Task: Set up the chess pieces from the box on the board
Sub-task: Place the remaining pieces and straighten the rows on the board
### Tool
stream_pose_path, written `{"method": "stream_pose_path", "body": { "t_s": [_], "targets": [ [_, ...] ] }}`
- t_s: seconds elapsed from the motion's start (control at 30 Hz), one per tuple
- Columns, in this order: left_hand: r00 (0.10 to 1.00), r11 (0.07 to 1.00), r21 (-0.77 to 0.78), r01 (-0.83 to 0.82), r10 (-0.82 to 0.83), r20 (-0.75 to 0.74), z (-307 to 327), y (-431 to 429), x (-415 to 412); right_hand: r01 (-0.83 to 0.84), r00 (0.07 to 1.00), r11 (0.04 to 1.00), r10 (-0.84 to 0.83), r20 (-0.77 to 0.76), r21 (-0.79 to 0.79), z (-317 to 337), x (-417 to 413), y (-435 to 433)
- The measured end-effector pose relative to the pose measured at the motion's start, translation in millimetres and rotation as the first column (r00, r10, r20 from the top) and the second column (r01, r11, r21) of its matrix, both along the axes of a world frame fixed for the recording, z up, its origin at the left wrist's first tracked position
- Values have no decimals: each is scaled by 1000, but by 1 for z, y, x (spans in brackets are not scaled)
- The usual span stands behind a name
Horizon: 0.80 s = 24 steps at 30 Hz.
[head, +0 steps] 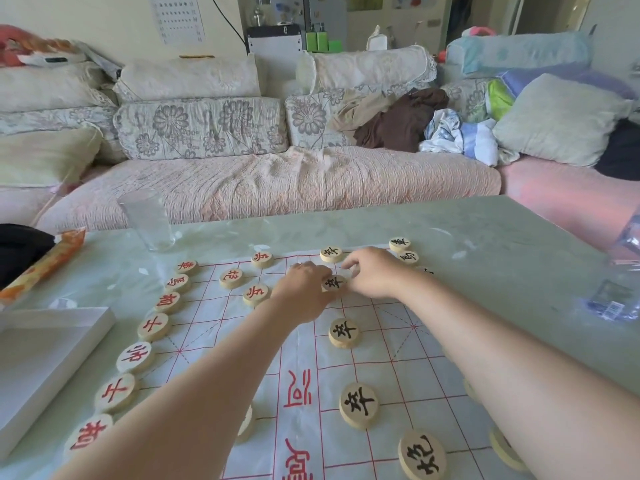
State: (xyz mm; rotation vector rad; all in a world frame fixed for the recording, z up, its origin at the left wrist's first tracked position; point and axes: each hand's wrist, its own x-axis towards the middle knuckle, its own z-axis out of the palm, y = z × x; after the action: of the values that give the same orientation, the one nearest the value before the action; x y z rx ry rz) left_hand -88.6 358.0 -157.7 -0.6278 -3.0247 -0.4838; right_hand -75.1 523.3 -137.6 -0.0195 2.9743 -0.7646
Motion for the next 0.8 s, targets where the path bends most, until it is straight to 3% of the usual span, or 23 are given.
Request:
{"method": "stream_pose_path", "body": {
  "t_s": [0.13,0.27,0.37,0.53,0.7,0.8],
  "targets": [
    [999,1000,2,18,-18,27,0,-2,-6,118,987,990,-125,-102,-72,8,-7,18],
    [998,986,164,-33,24,57,9,-3,-19,165,977,984,-173,-128,-72,6,-13,40],
    [997,977,202,-73,73,11,12,0,-36,128,984,992,-130,-122,-24,2,-22,48],
    [992,983,134,-124,124,5,4,4,-65,-1,993,996,12,-114,93,-3,-32,43],
    [989,981,129,-143,138,49,1,9,-82,16,992,982,7,-123,190,-8,-41,38],
    [992,986,114,-123,118,52,-2,14,-86,-13,995,988,28,-92,154,-8,-42,42]
  ]
}}
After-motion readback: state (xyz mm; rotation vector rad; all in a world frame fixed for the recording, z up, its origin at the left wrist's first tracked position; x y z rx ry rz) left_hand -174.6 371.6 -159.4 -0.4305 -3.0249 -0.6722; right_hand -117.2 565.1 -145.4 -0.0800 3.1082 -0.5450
